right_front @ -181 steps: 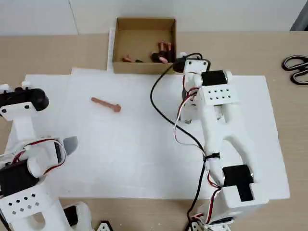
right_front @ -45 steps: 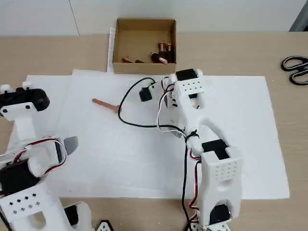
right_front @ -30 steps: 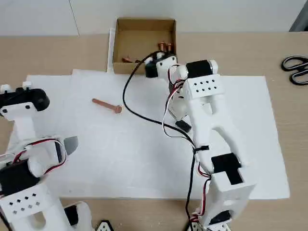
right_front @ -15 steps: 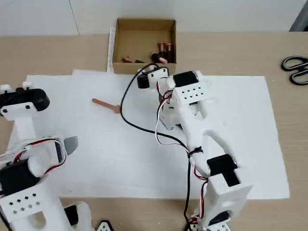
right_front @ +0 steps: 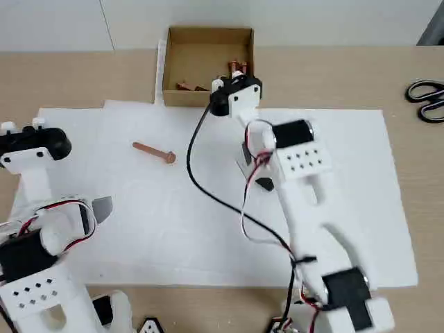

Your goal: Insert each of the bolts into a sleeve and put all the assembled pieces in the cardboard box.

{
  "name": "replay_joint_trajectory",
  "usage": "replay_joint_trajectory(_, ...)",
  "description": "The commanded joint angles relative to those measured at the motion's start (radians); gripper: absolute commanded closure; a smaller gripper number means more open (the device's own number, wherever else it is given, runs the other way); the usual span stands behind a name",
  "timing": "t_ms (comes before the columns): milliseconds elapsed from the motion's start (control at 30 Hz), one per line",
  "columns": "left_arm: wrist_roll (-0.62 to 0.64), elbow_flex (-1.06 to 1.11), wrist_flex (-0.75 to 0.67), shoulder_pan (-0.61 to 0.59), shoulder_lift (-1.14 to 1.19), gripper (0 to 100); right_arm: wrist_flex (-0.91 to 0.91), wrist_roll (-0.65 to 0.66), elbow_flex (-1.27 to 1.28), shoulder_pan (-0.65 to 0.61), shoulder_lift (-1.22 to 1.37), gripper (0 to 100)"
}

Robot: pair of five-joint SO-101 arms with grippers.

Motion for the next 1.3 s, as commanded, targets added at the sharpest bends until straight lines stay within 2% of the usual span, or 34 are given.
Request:
replay_joint_trajectory(0,-0.006,-0.007,-0.023,0.000,-0.015,70,-0.082,-0.003,0.055,0.015,-0.056,76.0)
replay_joint_trajectory(267,-0.006,-0.007,-0.023,0.000,-0.015,70,-0.084,0.104,0.011,0.016,0.087,76.1)
replay_joint_trajectory(1100,-0.006,-0.007,-0.023,-0.002,-0.015,70,-0.145,0.121,-0.032,0.035,0.351,76.4)
replay_joint_trajectory(1267,-0.006,-0.007,-0.023,-0.002,-0.015,70,-0.157,0.121,-0.032,0.050,0.390,83.6)
